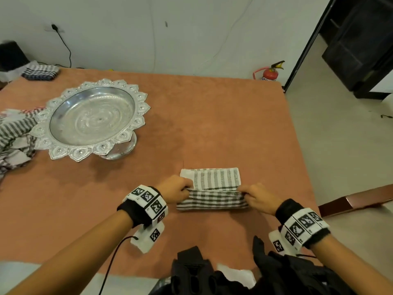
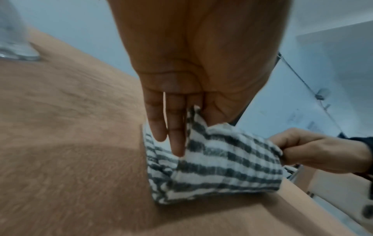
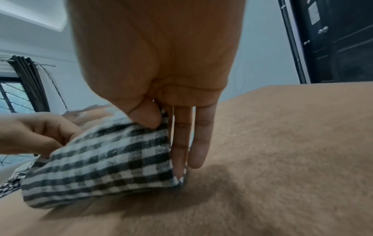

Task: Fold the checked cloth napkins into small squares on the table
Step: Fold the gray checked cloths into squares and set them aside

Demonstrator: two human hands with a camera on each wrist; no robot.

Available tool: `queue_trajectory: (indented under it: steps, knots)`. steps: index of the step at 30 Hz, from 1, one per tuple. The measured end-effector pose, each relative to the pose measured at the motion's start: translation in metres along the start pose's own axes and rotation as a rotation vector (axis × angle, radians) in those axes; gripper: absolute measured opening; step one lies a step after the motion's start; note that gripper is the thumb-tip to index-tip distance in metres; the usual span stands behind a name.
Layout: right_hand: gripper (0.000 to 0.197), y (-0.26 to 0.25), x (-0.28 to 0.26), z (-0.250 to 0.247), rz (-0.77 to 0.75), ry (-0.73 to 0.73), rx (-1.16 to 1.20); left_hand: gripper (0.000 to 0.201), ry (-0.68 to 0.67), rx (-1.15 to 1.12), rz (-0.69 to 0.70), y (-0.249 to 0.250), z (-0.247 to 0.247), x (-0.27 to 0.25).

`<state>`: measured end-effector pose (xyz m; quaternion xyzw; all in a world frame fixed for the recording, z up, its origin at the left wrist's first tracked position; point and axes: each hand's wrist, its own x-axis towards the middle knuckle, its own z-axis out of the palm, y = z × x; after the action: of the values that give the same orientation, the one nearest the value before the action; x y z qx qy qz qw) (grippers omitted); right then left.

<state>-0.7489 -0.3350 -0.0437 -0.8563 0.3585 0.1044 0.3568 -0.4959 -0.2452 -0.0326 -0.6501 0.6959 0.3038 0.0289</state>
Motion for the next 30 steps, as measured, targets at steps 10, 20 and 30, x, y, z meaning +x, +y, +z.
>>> queue_trajectory:
  steps: [10,20,30]
  knots:
    - [0.028,-0.003,0.055,-0.014,0.290,0.325,0.176,0.020,0.357,-0.159,-0.273,-0.013,-0.007,0.041]
    - [0.031,-0.018,0.057,-0.008,0.267,0.547,-0.034,0.036,0.597,0.112,-0.186,-0.007,0.014,0.043]
    - [0.059,-0.035,0.045,0.044,0.141,-0.010,-0.377,0.060,0.035,0.326,-0.096,0.003,0.045,0.029]
